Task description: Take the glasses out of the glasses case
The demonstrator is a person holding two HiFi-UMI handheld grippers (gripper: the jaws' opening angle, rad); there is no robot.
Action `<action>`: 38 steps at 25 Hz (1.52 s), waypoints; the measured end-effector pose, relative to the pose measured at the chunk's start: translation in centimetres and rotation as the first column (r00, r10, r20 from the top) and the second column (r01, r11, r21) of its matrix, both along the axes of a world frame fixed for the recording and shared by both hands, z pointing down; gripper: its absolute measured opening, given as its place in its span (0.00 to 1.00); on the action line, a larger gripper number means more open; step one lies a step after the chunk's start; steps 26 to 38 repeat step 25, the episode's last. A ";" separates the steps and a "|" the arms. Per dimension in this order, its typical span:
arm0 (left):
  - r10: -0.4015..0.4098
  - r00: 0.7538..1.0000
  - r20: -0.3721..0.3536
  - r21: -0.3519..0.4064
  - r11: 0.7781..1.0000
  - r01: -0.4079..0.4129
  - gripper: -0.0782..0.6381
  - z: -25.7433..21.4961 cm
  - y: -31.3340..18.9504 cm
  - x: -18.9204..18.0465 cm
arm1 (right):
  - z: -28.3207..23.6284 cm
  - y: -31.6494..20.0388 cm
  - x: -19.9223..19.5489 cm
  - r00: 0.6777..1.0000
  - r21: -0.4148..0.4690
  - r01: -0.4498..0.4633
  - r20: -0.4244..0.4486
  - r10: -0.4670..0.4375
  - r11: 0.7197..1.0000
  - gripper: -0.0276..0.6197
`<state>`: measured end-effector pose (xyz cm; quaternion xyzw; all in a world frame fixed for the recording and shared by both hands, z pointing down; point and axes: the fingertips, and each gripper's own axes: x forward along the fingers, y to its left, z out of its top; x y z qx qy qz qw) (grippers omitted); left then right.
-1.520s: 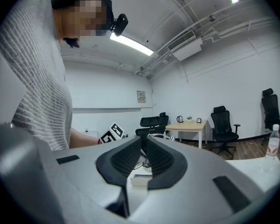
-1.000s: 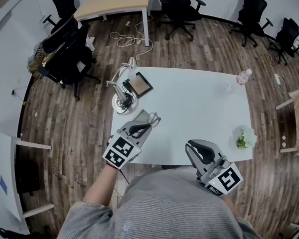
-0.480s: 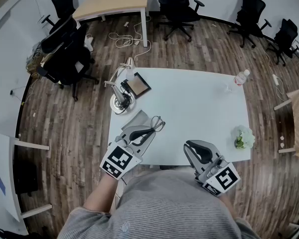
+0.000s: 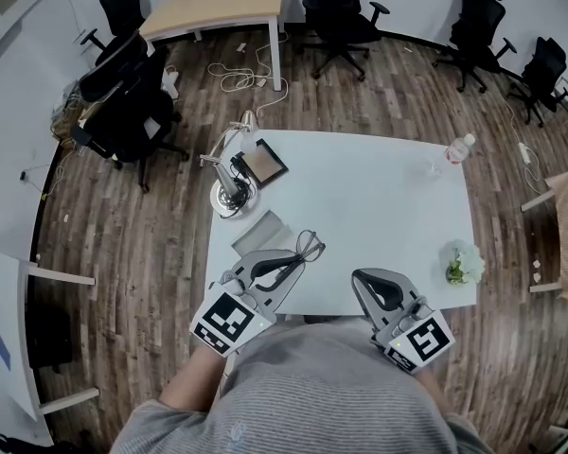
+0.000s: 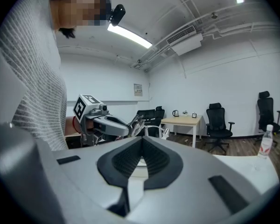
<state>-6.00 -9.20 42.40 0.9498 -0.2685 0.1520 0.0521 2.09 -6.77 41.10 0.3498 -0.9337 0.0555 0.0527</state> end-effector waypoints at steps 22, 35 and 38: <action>-0.007 1.000 0.013 0.000 1.000 0.007 0.14 -0.1 -1.0 -1.2 | -0.3 -0.6 -0.4 1.000 0.009 -0.007 -0.028 0.008 1.000 0.06; -0.010 1.000 0.015 0.002 1.000 0.010 0.14 0.0 -0.9 -1.3 | -0.3 -0.5 -0.3 1.000 0.015 -0.009 -0.024 0.010 1.000 0.06; -0.010 1.000 0.015 0.002 1.000 0.010 0.14 0.0 -0.9 -1.3 | -0.3 -0.5 -0.3 1.000 0.015 -0.009 -0.024 0.010 1.000 0.06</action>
